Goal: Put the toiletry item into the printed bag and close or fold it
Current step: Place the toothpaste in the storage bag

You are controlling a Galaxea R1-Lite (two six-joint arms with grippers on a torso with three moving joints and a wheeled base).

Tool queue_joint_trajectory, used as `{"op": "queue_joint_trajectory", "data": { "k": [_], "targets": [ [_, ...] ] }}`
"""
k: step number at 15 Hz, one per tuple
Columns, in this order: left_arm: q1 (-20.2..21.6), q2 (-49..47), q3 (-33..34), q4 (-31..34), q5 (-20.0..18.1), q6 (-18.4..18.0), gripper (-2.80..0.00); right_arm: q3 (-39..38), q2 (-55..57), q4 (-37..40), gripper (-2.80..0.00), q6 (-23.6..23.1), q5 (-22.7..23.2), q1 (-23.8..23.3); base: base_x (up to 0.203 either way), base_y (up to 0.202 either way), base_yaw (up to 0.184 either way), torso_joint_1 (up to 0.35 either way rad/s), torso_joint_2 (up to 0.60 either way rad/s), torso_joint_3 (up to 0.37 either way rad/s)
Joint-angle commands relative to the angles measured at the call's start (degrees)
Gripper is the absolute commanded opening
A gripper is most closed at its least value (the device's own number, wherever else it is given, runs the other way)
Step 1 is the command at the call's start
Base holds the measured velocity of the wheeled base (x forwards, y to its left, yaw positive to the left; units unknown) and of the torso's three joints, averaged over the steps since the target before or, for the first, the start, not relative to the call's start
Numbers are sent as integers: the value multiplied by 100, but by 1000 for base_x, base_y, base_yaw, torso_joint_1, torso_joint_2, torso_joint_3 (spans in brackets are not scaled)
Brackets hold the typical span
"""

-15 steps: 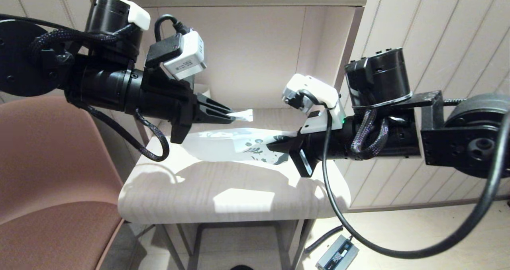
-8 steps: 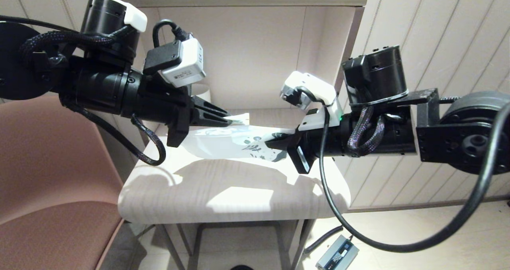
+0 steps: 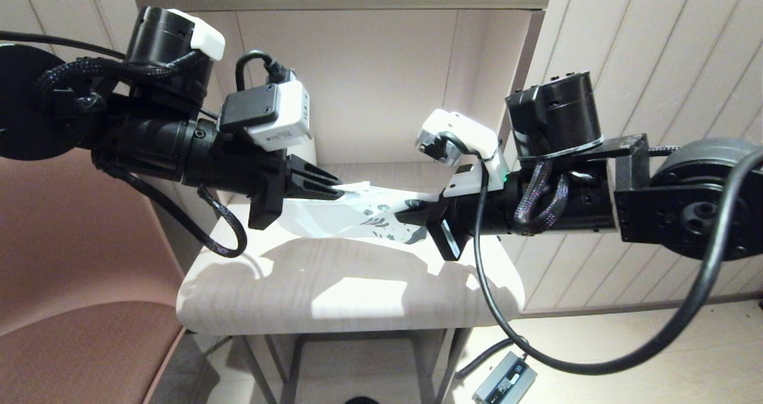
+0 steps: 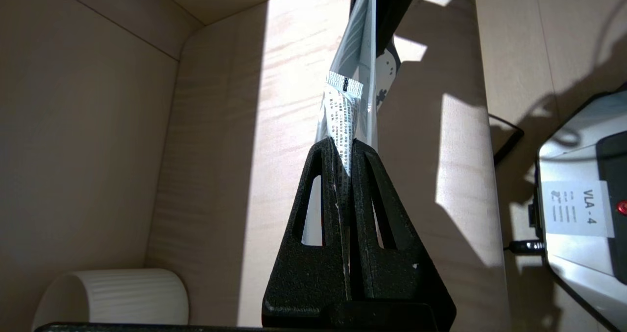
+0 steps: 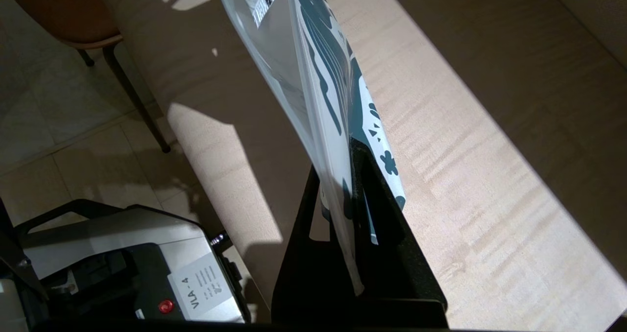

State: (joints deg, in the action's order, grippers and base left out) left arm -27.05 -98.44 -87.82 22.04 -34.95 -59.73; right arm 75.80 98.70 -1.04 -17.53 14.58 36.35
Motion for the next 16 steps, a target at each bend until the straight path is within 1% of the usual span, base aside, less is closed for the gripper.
{"op": "queue_joint_trajectory", "data": {
  "k": [1,3,4,6,8,12,14,16],
  "targets": [
    [-21,-61,47,20,-12,-120,-280,5,9,-2,-280,-14,10,3,0,0,0,0,0,0],
    [-37,-92,54,20,11,-136,-280,-4,9,-2,-280,-14,10,12,0,0,0,0,0,0],
    [-37,-149,61,20,91,-144,-280,-4,1,-2,-280,-14,10,12,0,0,0,0,0,0],
    [-46,-183,179,11,107,-235,-280,4,-8,-2,-280,-14,10,12,0,0,0,0,0,0],
    [-83,-197,213,15,312,-367,-280,5,-8,-2,-280,-14,10,12,0,0,0,0,0,0],
    [-151,-211,116,11,346,-373,-280,-22,-8,-2,-280,-14,10,21,0,0,0,0,0,0],
    [-298,-263,107,20,372,-368,-280,-22,1,-7,-280,-14,19,46,0,0,0,0,0,0],
    [-318,-274,167,60,428,-364,-280,-36,-17,1,-280,-14,19,39,0,0,0,0,0,0]
  ]
}}
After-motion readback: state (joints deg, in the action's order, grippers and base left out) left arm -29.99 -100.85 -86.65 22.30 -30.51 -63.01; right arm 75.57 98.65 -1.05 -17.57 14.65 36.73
